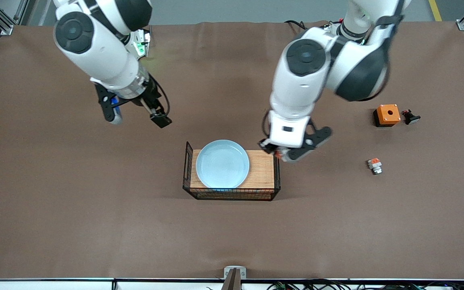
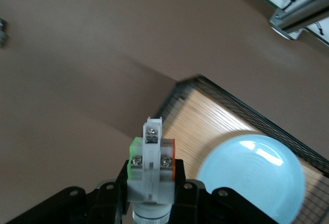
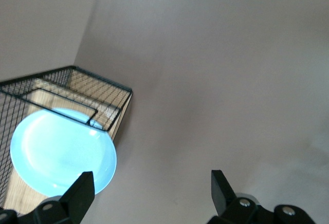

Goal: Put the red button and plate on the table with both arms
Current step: 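Carry the button toward the orange box while the right gripper reaches the plate, then set the button down with the left gripper while the right gripper grasps the plate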

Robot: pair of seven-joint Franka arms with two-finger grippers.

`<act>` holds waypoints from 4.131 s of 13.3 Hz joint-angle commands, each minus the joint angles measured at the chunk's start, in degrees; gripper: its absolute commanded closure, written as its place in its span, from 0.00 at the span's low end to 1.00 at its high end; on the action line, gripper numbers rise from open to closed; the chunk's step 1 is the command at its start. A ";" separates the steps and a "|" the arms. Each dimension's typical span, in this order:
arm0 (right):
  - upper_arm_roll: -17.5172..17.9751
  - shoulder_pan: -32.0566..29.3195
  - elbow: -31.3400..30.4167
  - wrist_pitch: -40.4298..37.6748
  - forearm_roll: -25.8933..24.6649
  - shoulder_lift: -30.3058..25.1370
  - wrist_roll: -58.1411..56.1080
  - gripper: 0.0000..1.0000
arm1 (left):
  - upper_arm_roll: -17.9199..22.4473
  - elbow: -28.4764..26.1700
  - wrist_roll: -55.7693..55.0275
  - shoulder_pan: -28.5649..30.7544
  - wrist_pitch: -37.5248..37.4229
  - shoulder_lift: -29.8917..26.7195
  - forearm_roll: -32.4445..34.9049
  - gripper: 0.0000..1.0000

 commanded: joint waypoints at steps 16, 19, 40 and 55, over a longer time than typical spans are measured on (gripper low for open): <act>-0.69 10.00 12.22 12.76 -6.47 20.55 22.50 0.01 | -0.34 -20.87 50.80 29.54 7.17 -3.04 -0.54 1.00; -0.69 10.43 12.14 14.25 -6.56 22.41 23.57 0.01 | -0.16 -25.11 50.97 30.60 15.63 0.02 0.34 1.00; -0.69 10.52 12.40 16.46 -6.56 26.89 23.31 0.48 | -0.34 -30.04 60.20 42.21 34.81 11.28 7.55 0.65; -0.69 10.61 13.54 16.46 -6.56 27.60 23.14 0.95 | -6.40 -26.44 57.57 41.42 13.40 -15.59 4.92 0.00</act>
